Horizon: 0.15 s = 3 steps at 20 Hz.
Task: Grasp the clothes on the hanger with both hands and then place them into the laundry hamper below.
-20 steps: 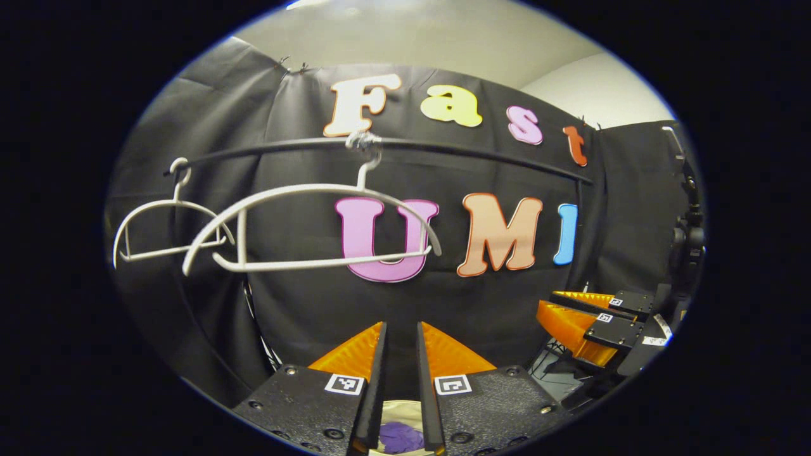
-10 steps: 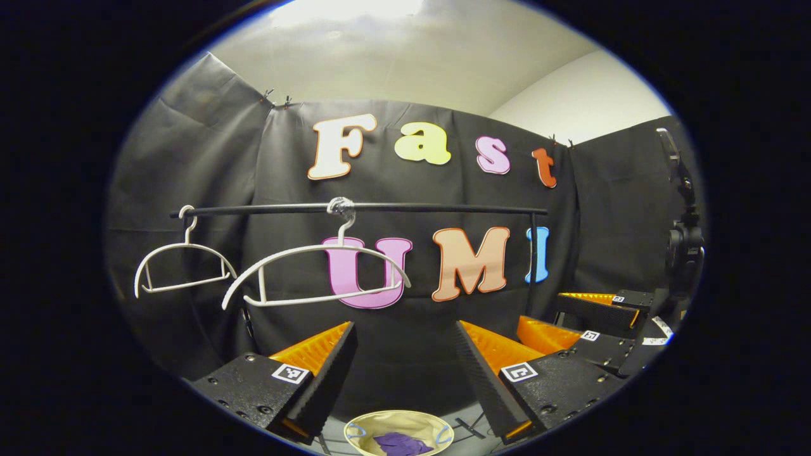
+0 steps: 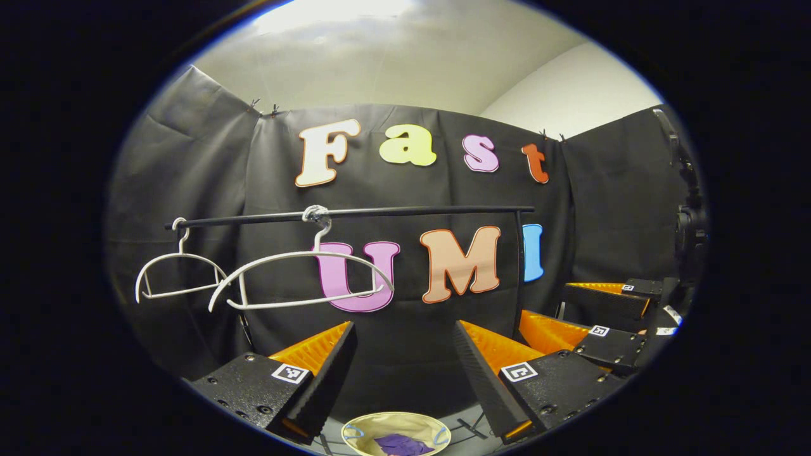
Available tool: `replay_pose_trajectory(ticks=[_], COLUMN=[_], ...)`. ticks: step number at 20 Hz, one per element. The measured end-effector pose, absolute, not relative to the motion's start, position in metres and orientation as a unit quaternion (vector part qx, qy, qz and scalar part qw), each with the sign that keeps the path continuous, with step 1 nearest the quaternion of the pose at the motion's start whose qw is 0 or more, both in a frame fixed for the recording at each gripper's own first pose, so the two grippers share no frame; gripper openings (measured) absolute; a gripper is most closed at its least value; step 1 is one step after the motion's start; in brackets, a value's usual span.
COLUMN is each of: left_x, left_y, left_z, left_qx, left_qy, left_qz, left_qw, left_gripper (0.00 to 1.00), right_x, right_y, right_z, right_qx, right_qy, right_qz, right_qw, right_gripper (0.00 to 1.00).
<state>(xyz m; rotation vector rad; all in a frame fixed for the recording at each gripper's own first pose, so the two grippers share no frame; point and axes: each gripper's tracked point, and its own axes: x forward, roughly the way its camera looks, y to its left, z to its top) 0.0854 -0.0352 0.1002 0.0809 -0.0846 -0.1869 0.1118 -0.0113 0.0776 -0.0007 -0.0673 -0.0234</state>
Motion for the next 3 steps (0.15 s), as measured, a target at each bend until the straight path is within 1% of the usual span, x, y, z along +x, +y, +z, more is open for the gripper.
replay_pose_trajectory(ticks=[3], left_x=[0.086], left_y=[-0.055], left_z=[0.100], left_qx=[0.035], left_qy=[-0.043], left_qz=[-0.094], left_qw=[0.994], left_gripper=[0.95], right_x=[0.109], right_y=[-0.034], right_z=[0.082], right_qx=[0.002], right_qy=[-0.041], right_qz=[-0.016], right_qw=[0.999], right_gripper=[0.95])
